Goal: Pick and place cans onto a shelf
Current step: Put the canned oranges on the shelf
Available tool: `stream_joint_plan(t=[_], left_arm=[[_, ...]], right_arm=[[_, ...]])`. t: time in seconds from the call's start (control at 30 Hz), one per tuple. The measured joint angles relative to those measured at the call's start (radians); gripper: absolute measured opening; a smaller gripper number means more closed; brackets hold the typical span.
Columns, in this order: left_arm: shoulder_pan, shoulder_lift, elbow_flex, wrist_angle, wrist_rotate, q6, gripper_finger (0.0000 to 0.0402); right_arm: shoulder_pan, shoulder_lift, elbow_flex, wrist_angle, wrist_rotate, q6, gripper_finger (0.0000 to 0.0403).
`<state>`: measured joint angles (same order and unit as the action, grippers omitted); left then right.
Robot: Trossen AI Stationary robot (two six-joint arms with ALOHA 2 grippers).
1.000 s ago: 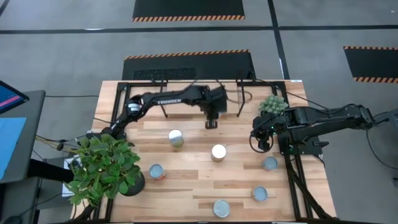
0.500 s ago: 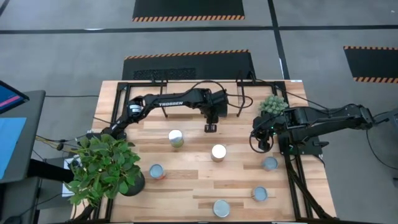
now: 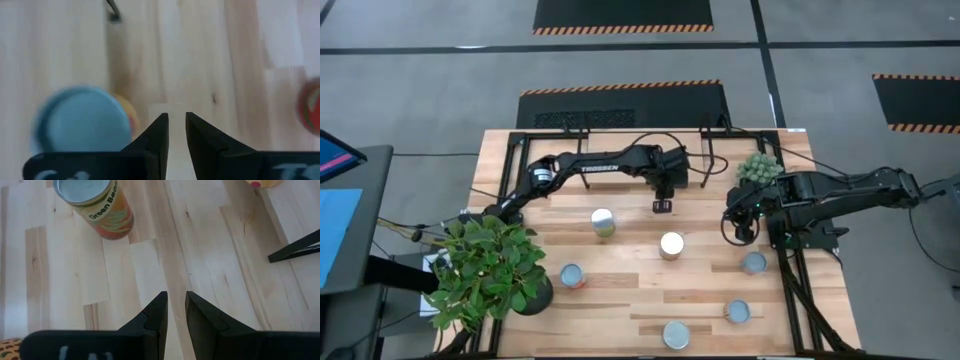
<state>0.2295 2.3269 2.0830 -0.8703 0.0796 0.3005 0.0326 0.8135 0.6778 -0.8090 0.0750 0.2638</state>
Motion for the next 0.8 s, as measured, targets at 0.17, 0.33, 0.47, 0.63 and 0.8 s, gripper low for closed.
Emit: stream_joint_plan(t=[0.17,0.33,0.47,0.63,0.8], left_arm=[[0.008,-0.001,0.0,0.014,-0.1,0.03,0.0055],[0.012,-0.001,0.0,0.012,-0.093,0.02,0.0054],[0.002,-0.001,0.029,-0.011,-0.129,0.02,0.0054],[-0.019,-0.001,0.073,-0.05,-0.272,0.046,0.0054],[-0.055,-0.004,0.162,-0.185,-0.271,0.045,0.0054]], right_arm=[[0.0,0.0,0.0,-0.001,0.0,0.0,0.0095],[0.0,0.0,0.0,0.0,0.0,0.0,0.0095],[0.0,0.0,0.0,-0.001,0.0,0.0,0.0095],[0.0,0.0,0.0,0.0,0.0,0.0,0.0095],[0.0,0.0,0.0,0.0,0.0,0.0,0.0095]])
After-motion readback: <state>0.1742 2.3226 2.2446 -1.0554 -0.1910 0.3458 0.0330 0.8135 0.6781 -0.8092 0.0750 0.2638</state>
